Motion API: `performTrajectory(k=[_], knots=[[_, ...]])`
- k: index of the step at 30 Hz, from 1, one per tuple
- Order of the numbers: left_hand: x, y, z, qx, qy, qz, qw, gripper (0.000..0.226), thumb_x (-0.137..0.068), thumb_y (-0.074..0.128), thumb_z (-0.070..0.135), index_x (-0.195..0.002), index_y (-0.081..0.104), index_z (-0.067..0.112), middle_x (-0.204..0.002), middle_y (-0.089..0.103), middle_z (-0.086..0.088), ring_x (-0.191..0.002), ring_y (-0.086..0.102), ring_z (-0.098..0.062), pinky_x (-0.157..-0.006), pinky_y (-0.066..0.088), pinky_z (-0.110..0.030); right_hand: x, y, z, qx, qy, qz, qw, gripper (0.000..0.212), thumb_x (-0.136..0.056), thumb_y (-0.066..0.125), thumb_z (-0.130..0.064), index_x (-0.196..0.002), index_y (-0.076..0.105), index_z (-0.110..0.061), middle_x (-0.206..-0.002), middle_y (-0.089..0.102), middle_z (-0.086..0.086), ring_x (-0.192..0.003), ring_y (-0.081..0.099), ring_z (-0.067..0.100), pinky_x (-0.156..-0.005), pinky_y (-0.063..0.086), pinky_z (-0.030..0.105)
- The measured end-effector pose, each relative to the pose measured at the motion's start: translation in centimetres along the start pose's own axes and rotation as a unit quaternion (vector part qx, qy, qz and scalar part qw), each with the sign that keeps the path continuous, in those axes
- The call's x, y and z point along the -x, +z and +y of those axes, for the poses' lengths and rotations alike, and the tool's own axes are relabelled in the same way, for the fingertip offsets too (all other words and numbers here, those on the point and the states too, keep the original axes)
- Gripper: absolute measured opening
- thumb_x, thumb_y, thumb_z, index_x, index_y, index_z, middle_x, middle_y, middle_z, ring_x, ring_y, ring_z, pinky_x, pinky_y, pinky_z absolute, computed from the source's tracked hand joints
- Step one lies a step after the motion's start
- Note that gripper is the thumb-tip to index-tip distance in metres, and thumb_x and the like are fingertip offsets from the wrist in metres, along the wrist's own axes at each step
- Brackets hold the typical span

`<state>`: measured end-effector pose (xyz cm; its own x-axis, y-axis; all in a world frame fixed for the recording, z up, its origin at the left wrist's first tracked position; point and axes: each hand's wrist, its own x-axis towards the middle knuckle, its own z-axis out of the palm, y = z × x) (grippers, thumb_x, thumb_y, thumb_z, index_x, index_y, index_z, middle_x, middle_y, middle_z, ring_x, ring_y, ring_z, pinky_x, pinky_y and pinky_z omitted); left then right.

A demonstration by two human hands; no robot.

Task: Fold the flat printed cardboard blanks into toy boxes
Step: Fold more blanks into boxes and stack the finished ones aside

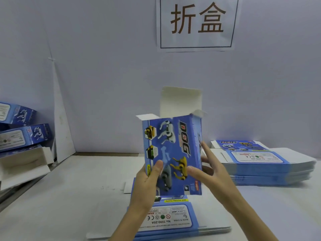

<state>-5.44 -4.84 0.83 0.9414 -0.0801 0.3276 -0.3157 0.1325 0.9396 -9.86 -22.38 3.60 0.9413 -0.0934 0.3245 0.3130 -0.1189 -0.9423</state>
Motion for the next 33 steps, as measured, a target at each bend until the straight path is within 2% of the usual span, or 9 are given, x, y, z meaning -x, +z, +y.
performTrajectory(k=[5,9,12,15,21,24,26,29,33], knots=[[-0.4,-0.2,0.0,0.003,0.019,0.025,1.0,0.039,-0.081,0.052,0.048,-0.094,0.068,0.014,-0.075,0.073,-0.002,-0.066,0.069,-0.014,-0.055,0.053,-0.021,0.4,0.6,0.2,0.038,-0.007,-0.02,0.999,0.096,-0.063,0.071,-0.053,-0.141,0.015,-0.056,-0.142,0.04,-0.014,-0.122,0.054,0.01,-0.085,0.057,0.029],[-0.3,-0.1,0.1,-0.025,0.04,0.041,0.998,0.036,-0.083,0.049,0.045,-0.086,0.069,0.015,-0.065,0.07,0.002,-0.058,0.065,-0.01,-0.051,0.051,-0.019,0.6,1.3,0.1,0.014,-0.033,-0.058,0.998,0.089,-0.071,0.071,-0.048,-0.138,0.014,-0.062,-0.136,0.044,-0.033,-0.117,0.053,-0.008,-0.08,0.054,0.017],[-0.5,-0.8,0.8,-0.021,0.047,0.005,0.999,0.042,-0.083,0.049,0.047,-0.09,0.069,0.01,-0.066,0.071,0.0,-0.059,0.066,-0.01,-0.054,0.05,-0.018,0.7,1.3,0.1,-0.007,-0.01,-0.059,0.998,0.09,-0.07,0.073,-0.048,-0.134,0.013,-0.067,-0.138,0.046,-0.024,-0.119,0.057,0.005,-0.077,0.057,0.021],[-0.5,-1.2,1.5,-0.036,0.045,-0.011,0.998,0.04,-0.082,0.048,0.05,-0.091,0.064,0.015,-0.06,0.067,0.008,-0.054,0.061,-0.003,-0.052,0.046,-0.012,0.7,1.3,-0.3,0.021,0.002,-0.039,0.999,0.093,-0.057,0.072,-0.068,-0.127,0.011,-0.074,-0.138,0.047,-0.02,-0.122,0.055,0.015,-0.081,0.058,0.025],[-0.2,-1.0,2.3,-0.11,0.086,0.03,0.99,0.06,-0.077,0.045,0.061,-0.07,0.056,0.002,-0.055,0.056,-0.011,-0.051,0.051,-0.02,-0.051,0.048,-0.036,0.6,1.2,-0.1,-0.014,0.013,-0.041,0.999,0.072,-0.067,0.073,-0.053,-0.115,0.022,-0.073,-0.101,0.06,-0.037,-0.098,0.066,-0.001,-0.062,0.055,0.019],[-0.5,-1.4,2.5,-0.081,0.034,0.0,0.996,0.053,-0.076,0.049,0.06,-0.085,0.065,0.01,-0.07,0.071,-0.001,-0.063,0.066,-0.011,-0.055,0.052,-0.022,0.7,1.2,-0.4,-0.024,0.018,-0.052,0.998,0.081,-0.06,0.073,-0.059,-0.123,0.023,-0.072,-0.104,0.062,-0.031,-0.097,0.067,0.003,-0.063,0.056,0.02],[-0.5,-1.5,2.5,-0.08,0.031,-0.004,0.996,0.054,-0.078,0.047,0.056,-0.08,0.061,0.004,-0.061,0.066,0.002,-0.056,0.061,-0.012,-0.052,0.048,-0.017,0.6,1.3,-0.5,-0.017,0.017,-0.05,0.998,0.091,-0.059,0.072,-0.06,-0.134,0.02,-0.065,-0.119,0.058,-0.025,-0.106,0.065,0.006,-0.07,0.058,0.026],[-0.2,-1.3,2.6,-0.132,0.084,0.026,0.987,0.071,-0.075,0.043,0.063,-0.068,0.047,-0.007,-0.051,0.049,-0.006,-0.048,0.041,-0.024,-0.047,0.039,-0.031,0.7,1.5,-0.5,-0.019,0.008,-0.041,0.999,0.082,-0.057,0.07,-0.063,-0.123,0.023,-0.068,-0.114,0.06,-0.029,-0.106,0.064,0.003,-0.068,0.057,0.022],[-0.5,-1.6,2.9,-0.096,0.056,0.02,0.994,0.058,-0.076,0.048,0.062,-0.081,0.064,0.006,-0.067,0.069,-0.007,-0.06,0.063,-0.026,-0.051,0.053,-0.028,0.8,1.3,-0.6,-0.021,0.0,-0.052,0.998,0.077,-0.064,0.07,-0.059,-0.122,0.021,-0.07,-0.102,0.061,-0.035,-0.098,0.067,0.001,-0.062,0.055,0.017]])
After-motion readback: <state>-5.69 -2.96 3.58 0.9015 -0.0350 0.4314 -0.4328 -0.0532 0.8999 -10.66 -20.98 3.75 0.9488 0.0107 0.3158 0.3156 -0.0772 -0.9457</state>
